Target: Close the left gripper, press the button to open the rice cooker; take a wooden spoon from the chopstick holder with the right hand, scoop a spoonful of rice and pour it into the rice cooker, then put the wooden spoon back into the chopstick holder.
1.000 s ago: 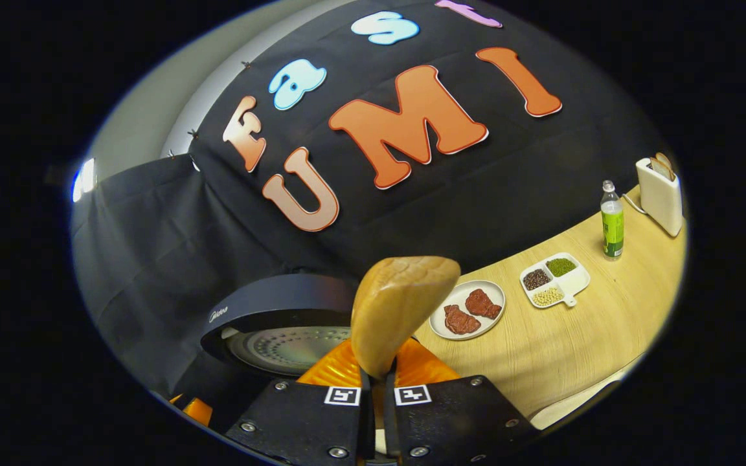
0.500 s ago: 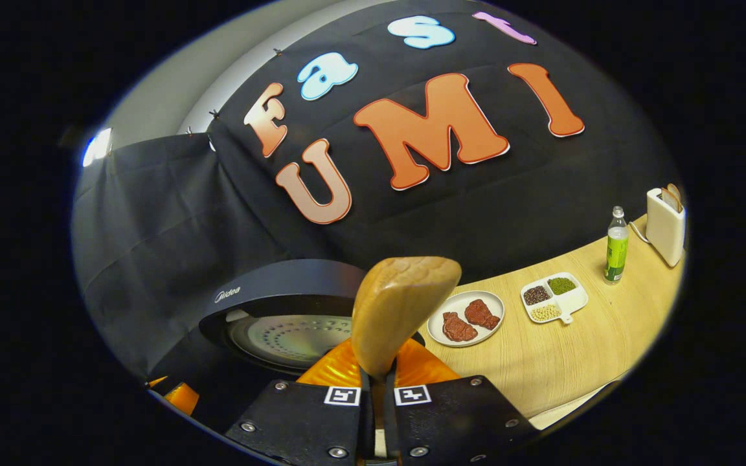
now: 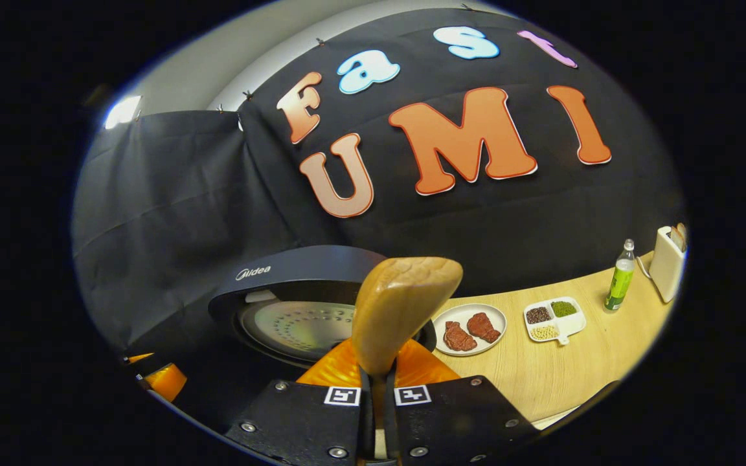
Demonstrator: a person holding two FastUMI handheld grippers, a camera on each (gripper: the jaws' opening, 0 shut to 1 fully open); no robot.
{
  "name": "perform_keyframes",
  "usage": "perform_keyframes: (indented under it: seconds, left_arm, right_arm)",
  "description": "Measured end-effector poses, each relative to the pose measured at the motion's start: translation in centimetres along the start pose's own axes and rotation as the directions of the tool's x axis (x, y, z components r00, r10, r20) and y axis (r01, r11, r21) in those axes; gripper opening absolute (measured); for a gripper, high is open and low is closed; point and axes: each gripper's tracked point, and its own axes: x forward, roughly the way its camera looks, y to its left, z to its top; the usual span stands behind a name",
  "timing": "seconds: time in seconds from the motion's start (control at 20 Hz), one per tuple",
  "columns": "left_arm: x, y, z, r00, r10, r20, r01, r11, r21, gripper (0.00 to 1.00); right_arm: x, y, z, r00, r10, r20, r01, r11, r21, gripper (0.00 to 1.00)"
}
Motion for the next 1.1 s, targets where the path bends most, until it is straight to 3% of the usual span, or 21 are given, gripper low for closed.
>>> perform_keyframes:
  seconds: [0.1, 0.15, 0.2, 0.25, 0.3, 0.35, 0.4, 0.55, 0.6, 0.7, 0.75, 0.8, 0.85, 0.9, 1.0, 1.05, 1.1]
  left_arm:
    - [-0.1, 0.2, -0.2, 1.000, 0.005, 0.001, -0.005, 1.000, -0.002, 1.00]
    - [-0.2, 0.3, -0.2, 1.000, 0.008, 0.000, -0.008, 1.000, -0.004, 0.94]
    - [-0.1, 0.4, -0.1, 1.000, 0.012, -0.002, -0.012, 1.000, -0.007, 0.94]
    - [-0.2, 0.6, -0.3, 1.000, 0.016, -0.003, -0.016, 1.000, -0.010, 1.00]
    - [-0.2, 0.6, -0.3, 1.000, 0.020, -0.003, -0.020, 1.000, -0.013, 0.94]
    - [-0.2, 0.7, -0.3, 1.000, 0.023, -0.002, -0.023, 1.000, -0.015, 1.00]
    - [-0.3, 0.7, -0.3, 1.000, 0.027, -0.003, -0.027, 1.000, -0.015, 1.00]
    - [-0.5, 1.0, -0.3, 0.999, 0.037, -0.003, -0.037, 0.999, -0.012, 1.00]
    - [-0.4, 0.9, -0.5, 0.999, 0.037, -0.006, -0.037, 0.999, -0.011, 0.94]
    - [-0.5, 0.9, -0.7, 0.999, 0.037, -0.013, -0.037, 0.999, -0.010, 0.94]
    - [-0.5, 1.0, -0.8, 0.999, 0.039, -0.014, -0.040, 0.999, -0.011, 1.00]
    - [-0.5, 1.0, -0.7, 0.999, 0.040, -0.016, -0.041, 0.999, -0.014, 1.00]
    - [-0.6, 1.1, -0.8, 0.999, 0.041, -0.019, -0.042, 0.999, -0.015, 0.94]
    - [-0.6, 1.1, -0.8, 0.999, 0.043, -0.020, -0.043, 0.999, -0.016, 1.00]
    - [-0.7, 1.0, -0.9, 0.999, 0.043, -0.021, -0.043, 0.999, -0.016, 1.00]
    - [-0.9, 0.9, -1.0, 0.999, 0.040, -0.021, -0.041, 0.999, -0.019, 0.94]
    - [-0.8, 0.7, -0.8, 0.999, 0.038, -0.022, -0.039, 0.999, -0.021, 1.00]
  right_arm:
    - [-0.1, 0.7, 0.3, 1.000, 0.016, 0.011, -0.015, 0.998, -0.066, 0.05]
    - [-0.1, 1.1, 0.3, 1.000, 0.026, 0.012, -0.025, 0.996, -0.089, 0.05]
    - [0.1, 1.4, 0.4, 0.999, 0.035, 0.016, -0.033, 0.994, -0.108, 0.05]
    - [0.1, 1.5, 0.5, 0.999, 0.038, 0.020, -0.036, 0.992, -0.124, 0.05]
    - [0.1, 1.7, 0.5, 0.999, 0.043, 0.023, -0.039, 0.989, -0.144, 0.05]
    - [0.1, 1.8, 0.5, 0.999, 0.046, 0.024, -0.041, 0.985, -0.166, 0.05]
    - [0.1, 1.8, 0.5, 0.999, 0.047, 0.020, -0.043, 0.980, -0.192, 0.05]
    - [0.0, 2.2, 0.5, 0.998, 0.061, 0.029, -0.051, 0.960, -0.274, 0.05]
    - [0.1, 2.5, 0.5, 0.997, 0.071, 0.032, -0.058, 0.950, -0.308, 0.05]
    - [0.1, 2.5, 0.2, 0.996, 0.086, 0.023, -0.072, 0.928, -0.365, 0.05]
    - [0.0, 2.7, 0.1, 0.995, 0.094, 0.018, -0.080, 0.921, -0.381, 0.05]
    - [-0.2, 2.9, 0.1, 0.995, 0.101, 0.018, -0.086, 0.917, -0.390, 0.05]
    - [-0.2, 3.2, 0.0, 0.994, 0.113, 0.017, -0.096, 0.912, -0.400, 0.05]
    - [-0.4, 3.5, 0.1, 0.992, 0.124, 0.020, -0.105, 0.905, -0.413, 0.05]
    - [-0.4, 3.9, 0.0, 0.990, 0.141, 0.012, -0.123, 0.896, -0.427, 0.05]
    - [-0.4, 4.0, -0.6, 0.989, 0.149, -0.003, -0.137, 0.898, -0.418, 0.05]
    - [-0.5, 4.1, -0.7, 0.988, 0.156, -0.011, -0.146, 0.899, -0.413, 0.05]
